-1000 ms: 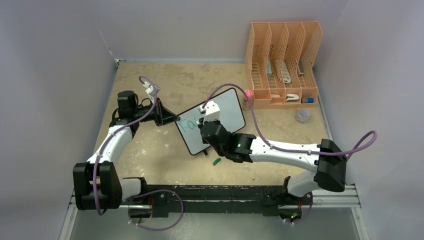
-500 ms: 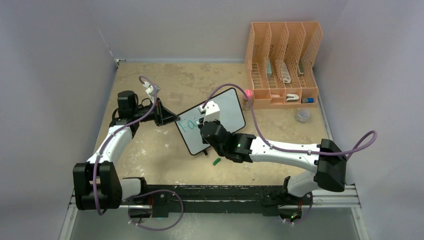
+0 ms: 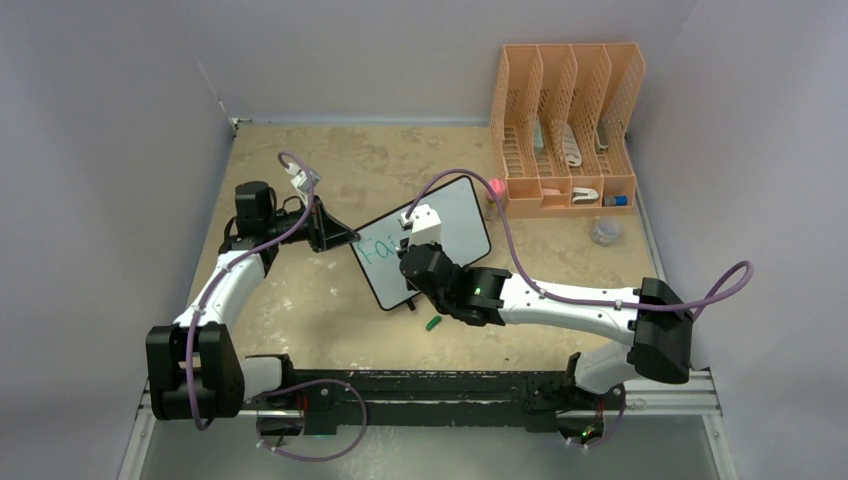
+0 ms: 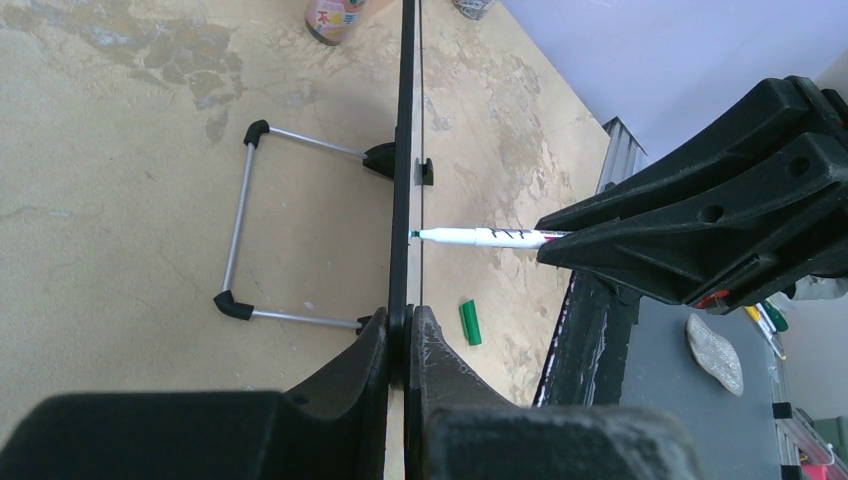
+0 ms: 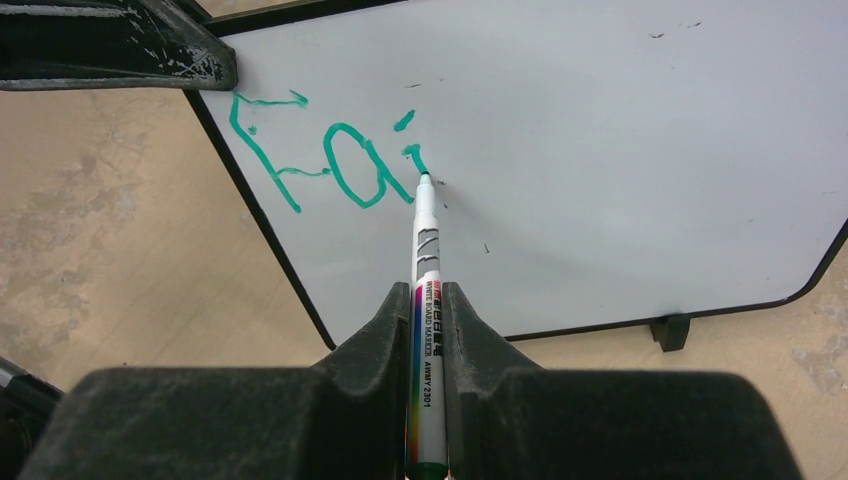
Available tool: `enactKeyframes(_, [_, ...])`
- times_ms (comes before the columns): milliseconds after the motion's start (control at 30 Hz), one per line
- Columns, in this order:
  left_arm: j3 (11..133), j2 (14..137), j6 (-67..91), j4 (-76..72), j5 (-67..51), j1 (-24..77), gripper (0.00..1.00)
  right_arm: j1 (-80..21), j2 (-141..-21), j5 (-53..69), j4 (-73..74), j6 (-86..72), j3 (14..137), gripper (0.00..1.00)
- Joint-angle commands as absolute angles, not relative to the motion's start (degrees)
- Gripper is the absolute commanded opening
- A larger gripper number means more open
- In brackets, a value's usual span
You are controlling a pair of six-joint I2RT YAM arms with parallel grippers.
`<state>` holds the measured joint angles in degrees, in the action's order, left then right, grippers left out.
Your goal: Write a sentence on the whiteboard
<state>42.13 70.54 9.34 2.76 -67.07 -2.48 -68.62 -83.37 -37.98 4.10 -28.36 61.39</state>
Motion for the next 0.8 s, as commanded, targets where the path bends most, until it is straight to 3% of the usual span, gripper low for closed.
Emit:
enactKeyframes(0, [43.33,70.93,7.65,4.19,-67.11,-1.58,0.0,-68.55,-84.33,-38.33,5.05,-29.8,61.19,0.0])
enactKeyframes(767, [43.33,70.93,7.65,4.2,-66.99,-1.58,0.0,-68.55,-83.81,-37.75,5.71,-30.58,60.39,0.0])
